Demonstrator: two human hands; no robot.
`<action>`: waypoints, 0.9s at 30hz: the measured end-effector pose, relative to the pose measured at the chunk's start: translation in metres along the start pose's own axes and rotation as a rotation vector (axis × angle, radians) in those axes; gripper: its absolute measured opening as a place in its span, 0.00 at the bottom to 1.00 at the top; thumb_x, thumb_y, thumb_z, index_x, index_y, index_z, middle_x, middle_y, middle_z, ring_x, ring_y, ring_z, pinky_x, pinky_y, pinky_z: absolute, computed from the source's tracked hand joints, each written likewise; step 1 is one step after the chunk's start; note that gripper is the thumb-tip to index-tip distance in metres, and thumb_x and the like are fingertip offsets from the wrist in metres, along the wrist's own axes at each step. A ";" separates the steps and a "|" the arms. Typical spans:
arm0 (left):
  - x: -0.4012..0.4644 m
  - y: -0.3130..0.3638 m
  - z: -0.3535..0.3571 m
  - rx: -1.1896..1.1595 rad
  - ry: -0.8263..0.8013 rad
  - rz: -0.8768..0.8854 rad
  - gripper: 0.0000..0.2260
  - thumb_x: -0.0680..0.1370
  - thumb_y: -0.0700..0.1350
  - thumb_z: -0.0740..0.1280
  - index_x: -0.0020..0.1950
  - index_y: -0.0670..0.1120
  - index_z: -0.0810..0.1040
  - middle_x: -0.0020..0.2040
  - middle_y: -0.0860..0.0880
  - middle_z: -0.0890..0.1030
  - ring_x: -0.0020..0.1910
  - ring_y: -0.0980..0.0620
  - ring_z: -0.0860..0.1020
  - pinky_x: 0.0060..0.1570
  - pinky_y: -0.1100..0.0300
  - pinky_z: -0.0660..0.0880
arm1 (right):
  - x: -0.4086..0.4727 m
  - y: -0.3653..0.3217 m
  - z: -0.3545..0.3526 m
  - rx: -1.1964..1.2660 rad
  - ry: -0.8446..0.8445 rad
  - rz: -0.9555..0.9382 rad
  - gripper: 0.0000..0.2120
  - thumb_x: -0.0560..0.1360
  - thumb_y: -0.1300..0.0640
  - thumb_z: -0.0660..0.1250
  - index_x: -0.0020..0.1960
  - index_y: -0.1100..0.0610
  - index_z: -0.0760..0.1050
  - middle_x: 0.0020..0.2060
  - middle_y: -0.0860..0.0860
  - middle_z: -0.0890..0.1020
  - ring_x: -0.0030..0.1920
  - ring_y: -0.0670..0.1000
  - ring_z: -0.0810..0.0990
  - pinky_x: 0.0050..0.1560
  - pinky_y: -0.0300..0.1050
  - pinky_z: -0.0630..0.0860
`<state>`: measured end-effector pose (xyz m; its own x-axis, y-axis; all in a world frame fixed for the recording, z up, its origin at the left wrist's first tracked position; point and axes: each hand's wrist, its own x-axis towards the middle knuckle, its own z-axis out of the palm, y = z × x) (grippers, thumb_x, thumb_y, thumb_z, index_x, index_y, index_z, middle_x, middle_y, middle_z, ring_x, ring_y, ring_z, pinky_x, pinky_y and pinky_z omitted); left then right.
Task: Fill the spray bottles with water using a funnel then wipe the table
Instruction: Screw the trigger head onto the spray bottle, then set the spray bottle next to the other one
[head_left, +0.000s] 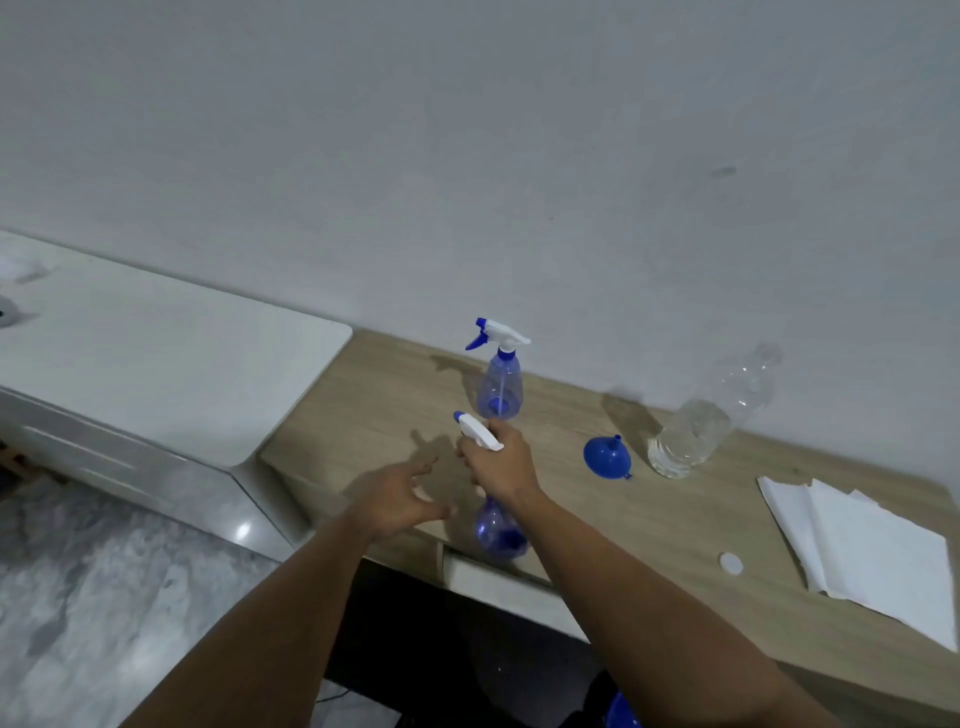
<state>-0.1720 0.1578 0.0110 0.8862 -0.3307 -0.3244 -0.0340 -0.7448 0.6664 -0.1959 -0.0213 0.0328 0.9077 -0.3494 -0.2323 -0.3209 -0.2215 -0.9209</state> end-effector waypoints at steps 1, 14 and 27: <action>0.006 0.001 -0.003 -0.054 -0.053 -0.005 0.50 0.53 0.69 0.80 0.73 0.56 0.71 0.67 0.60 0.77 0.64 0.59 0.77 0.66 0.57 0.73 | 0.006 -0.012 0.003 0.042 0.016 -0.040 0.13 0.68 0.45 0.72 0.44 0.54 0.80 0.40 0.57 0.86 0.41 0.59 0.85 0.45 0.60 0.83; 0.106 0.025 -0.091 -0.393 0.081 0.198 0.24 0.68 0.44 0.81 0.61 0.49 0.77 0.50 0.56 0.83 0.49 0.67 0.81 0.49 0.73 0.75 | 0.096 -0.114 0.056 0.038 0.105 -0.243 0.17 0.71 0.53 0.81 0.55 0.51 0.77 0.45 0.43 0.84 0.43 0.37 0.82 0.44 0.29 0.76; 0.251 -0.039 -0.089 0.102 0.268 0.138 0.13 0.76 0.57 0.59 0.55 0.53 0.74 0.48 0.53 0.81 0.48 0.47 0.81 0.53 0.50 0.77 | 0.226 -0.045 0.140 -0.058 0.134 -0.111 0.16 0.80 0.60 0.72 0.67 0.54 0.80 0.56 0.49 0.86 0.56 0.50 0.84 0.60 0.45 0.80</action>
<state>0.0927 0.1553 -0.0366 0.9597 -0.2786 -0.0382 -0.1966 -0.7621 0.6169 0.0616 0.0369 -0.0223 0.8956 -0.4371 -0.0828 -0.2393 -0.3163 -0.9180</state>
